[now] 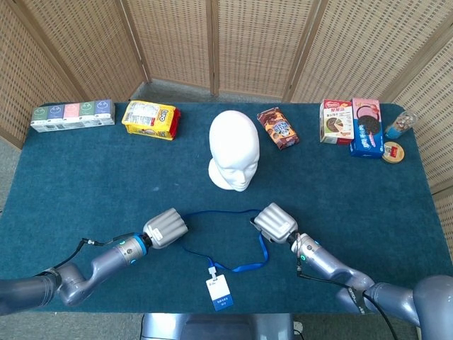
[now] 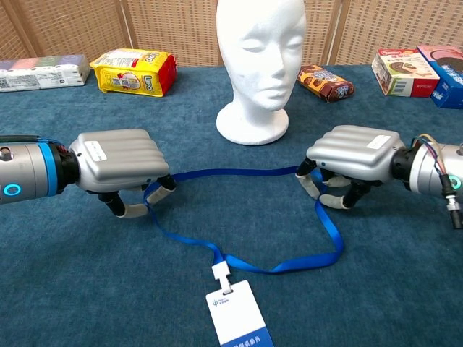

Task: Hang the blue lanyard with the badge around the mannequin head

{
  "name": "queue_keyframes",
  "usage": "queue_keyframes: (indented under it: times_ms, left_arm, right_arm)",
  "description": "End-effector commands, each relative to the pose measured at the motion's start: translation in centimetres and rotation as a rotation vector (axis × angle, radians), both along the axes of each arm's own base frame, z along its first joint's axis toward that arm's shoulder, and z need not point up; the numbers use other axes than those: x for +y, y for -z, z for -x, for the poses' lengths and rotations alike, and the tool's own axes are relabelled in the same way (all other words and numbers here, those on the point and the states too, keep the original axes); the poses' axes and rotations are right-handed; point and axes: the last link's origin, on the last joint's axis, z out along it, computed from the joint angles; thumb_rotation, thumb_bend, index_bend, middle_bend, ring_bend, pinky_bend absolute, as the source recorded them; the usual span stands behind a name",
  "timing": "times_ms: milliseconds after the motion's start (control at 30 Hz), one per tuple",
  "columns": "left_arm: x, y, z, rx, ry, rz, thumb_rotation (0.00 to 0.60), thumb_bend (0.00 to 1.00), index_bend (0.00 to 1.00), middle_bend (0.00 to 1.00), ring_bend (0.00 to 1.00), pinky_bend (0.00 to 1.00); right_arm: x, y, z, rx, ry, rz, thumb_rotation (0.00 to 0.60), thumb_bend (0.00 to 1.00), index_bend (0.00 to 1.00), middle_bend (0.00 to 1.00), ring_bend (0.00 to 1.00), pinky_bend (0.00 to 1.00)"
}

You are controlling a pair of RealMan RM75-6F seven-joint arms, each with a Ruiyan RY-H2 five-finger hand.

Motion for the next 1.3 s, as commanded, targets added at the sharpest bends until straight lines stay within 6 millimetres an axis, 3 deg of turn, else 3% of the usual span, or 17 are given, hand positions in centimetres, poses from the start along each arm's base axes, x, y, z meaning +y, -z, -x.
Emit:
queue_keyframes:
  times_ms: [33,400,967,1300]
  left_arm:
    - [-0.1,-0.1,0.2,-0.008,-0.013,0.000,0.532,0.40,0.56,1.00,1.00,1.00]
    - [-0.3,-1.0,0.3,-0.052,-0.038,-0.014,0.550,0.41,0.61,1.00,1.00,1.00]
    - [0.3,-5.5,-3.2,-0.264,-0.138,-0.051,0.555,0.42,0.62,1.00,1.00,1.00]
    - [0.4,-9.1,-6.1,-0.395,-0.152,-0.095,0.552,0.42,0.62,1.00,1.00,1.00]
  right_arm:
    - [0.1,0.1,-0.1,-0.009,0.003,-0.004,0.600,0.49,0.68,1.00,1.00,1.00]
    - [-0.1,-0.6,-0.3,-0.103,0.056,0.008,0.600,0.49,0.74,1.00,1.00,1.00]
    - [0.6,-5.2,-1.9,-0.254,0.079,0.075,0.600,0.49,0.76,1.00,1.00,1.00]
    - [0.7,-9.5,-3.6,-0.365,0.071,0.137,0.600,0.49,0.77,1.00,1.00,1.00]
